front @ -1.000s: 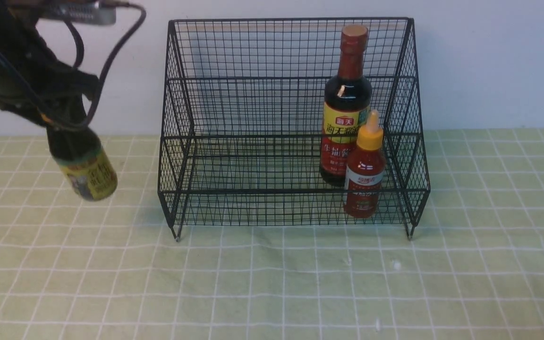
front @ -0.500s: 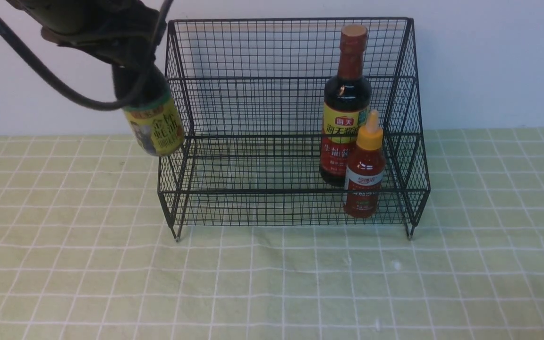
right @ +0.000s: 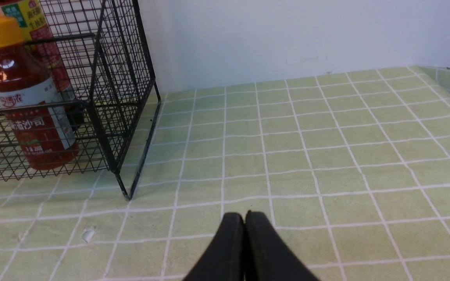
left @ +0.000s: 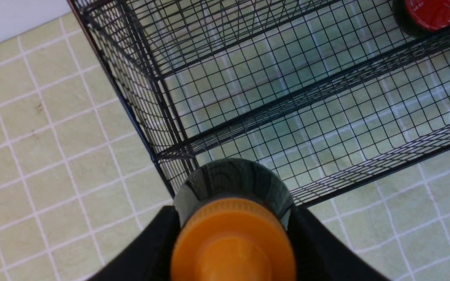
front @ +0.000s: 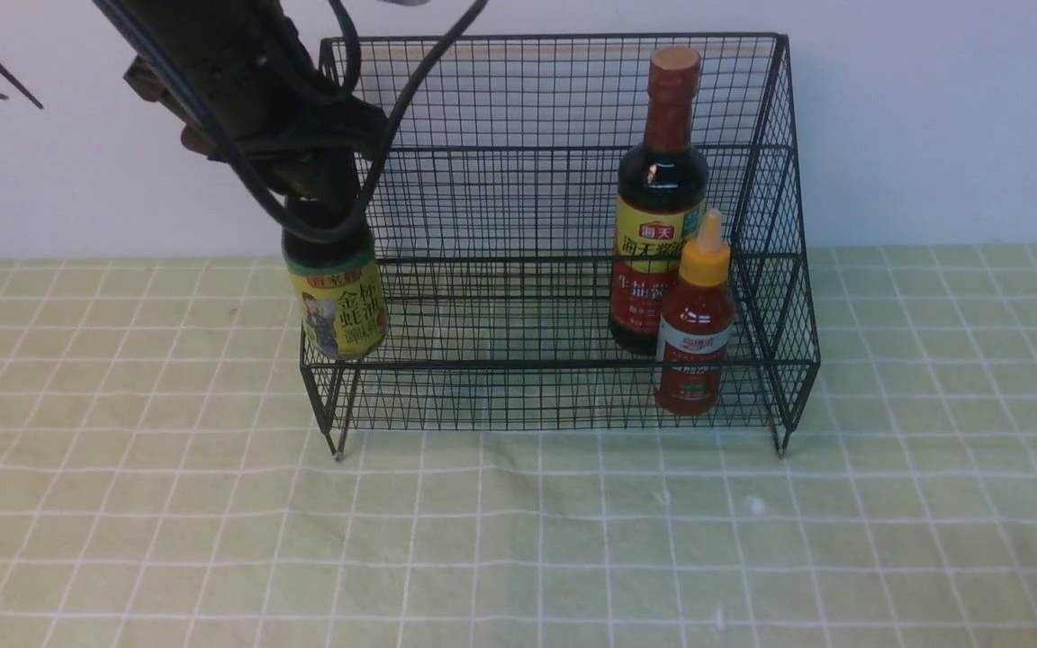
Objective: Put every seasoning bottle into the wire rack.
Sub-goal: Use the left arm to put the condiment bottle back on the shelf
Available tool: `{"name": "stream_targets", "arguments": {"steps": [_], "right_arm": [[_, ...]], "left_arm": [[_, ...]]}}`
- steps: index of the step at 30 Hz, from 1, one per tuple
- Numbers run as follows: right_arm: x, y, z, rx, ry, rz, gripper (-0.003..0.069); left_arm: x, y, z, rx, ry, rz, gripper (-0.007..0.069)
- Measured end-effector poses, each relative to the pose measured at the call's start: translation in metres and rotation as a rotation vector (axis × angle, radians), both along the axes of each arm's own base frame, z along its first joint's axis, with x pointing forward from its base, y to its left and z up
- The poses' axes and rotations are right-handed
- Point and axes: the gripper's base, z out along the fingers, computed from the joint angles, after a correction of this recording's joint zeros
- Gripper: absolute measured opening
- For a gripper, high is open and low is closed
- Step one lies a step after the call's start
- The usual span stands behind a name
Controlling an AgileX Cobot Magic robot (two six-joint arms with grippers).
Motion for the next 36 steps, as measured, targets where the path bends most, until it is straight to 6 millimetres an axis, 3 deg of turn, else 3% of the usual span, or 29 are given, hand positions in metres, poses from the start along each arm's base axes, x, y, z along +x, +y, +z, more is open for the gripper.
{"name": "stream_targets", "arguments": {"steps": [6, 15, 26, 36], "right_arm": [[0.0, 0.0, 0.0, 0.003, 0.0, -0.001, -0.0015], [0.0, 0.0, 0.0, 0.004, 0.0, -0.001, -0.0015], [0.0, 0.0, 0.0, 0.004, 0.0, -0.001, -0.0015], [0.0, 0.0, 0.0, 0.004, 0.0, -0.001, -0.0015]], "left_arm": [[0.009, -0.006, -0.013, -0.022, 0.016, -0.013, 0.0309], [0.016, -0.01, -0.016, -0.005, -0.038, -0.117, 0.0309], [0.032, -0.022, -0.06, -0.011, 0.11, -0.181, 0.0309], [0.036, -0.024, -0.074, -0.009, 0.156, -0.183, 0.0314]]}}
